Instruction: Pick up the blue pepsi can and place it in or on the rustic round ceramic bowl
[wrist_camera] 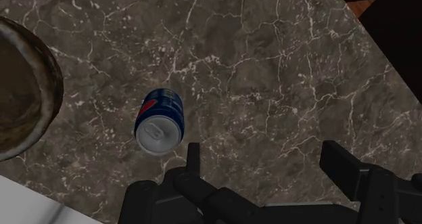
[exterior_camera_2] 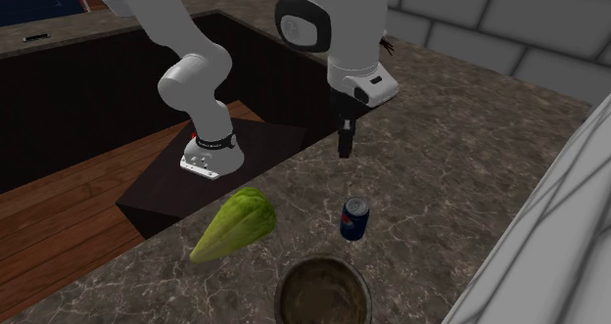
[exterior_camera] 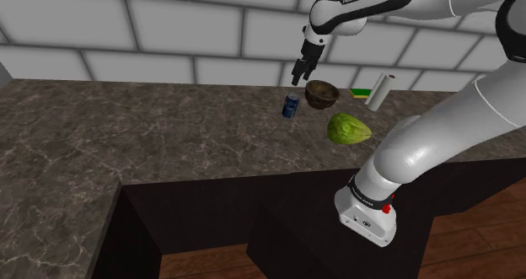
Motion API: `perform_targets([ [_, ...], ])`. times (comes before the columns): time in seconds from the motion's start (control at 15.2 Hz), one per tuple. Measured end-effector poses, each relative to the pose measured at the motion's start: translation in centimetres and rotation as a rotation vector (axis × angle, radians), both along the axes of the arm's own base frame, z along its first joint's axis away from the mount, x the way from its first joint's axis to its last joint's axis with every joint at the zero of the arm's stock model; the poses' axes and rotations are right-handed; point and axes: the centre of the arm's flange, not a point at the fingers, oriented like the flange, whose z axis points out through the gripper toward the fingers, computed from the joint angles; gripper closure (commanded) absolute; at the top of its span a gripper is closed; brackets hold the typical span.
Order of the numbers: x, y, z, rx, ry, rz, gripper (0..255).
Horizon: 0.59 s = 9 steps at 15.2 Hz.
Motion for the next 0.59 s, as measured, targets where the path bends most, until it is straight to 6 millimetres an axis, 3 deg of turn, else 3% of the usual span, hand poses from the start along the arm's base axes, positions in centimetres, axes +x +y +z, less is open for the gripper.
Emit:
perform_targets([
  [0.59,5.1,-5.9,-8.6,-0.009,0.021,-0.037,0],
])
